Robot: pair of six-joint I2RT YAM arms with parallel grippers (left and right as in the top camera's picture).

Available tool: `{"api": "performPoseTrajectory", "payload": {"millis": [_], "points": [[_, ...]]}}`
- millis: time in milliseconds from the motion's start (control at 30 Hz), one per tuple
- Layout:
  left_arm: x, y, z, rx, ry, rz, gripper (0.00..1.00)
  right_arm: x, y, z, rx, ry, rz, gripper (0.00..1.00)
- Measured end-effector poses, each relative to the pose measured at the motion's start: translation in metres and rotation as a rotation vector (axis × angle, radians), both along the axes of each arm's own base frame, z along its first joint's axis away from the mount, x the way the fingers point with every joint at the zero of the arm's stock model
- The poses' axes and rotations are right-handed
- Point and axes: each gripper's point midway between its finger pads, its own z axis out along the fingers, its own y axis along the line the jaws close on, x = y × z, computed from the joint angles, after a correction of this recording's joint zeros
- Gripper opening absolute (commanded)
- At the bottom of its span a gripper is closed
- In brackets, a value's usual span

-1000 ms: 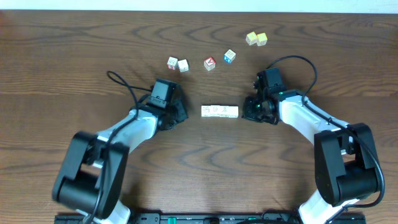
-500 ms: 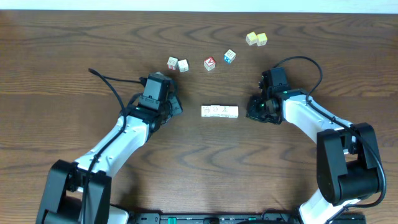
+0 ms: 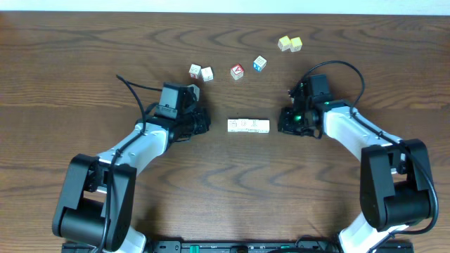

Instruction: Lift 4 blocks

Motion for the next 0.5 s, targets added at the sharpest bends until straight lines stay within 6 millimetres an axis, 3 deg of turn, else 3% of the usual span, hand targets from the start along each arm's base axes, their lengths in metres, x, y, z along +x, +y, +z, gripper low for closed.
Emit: {"api": "performPoseTrajectory", "payload": {"millis": [267, 500], "points": [[0.003, 0.005, -0.01, -0.011, 0.019, 0.013, 0.07, 0.009, -0.001, 0.006, 0.072, -0.038, 0.011, 0.01], [0.006, 0.0, -0.013, -0.032, 0.014, 0.002, 0.08, 0.003, 0.002, -0.004, 0.095, -0.05, 0.003, 0.01]]}}
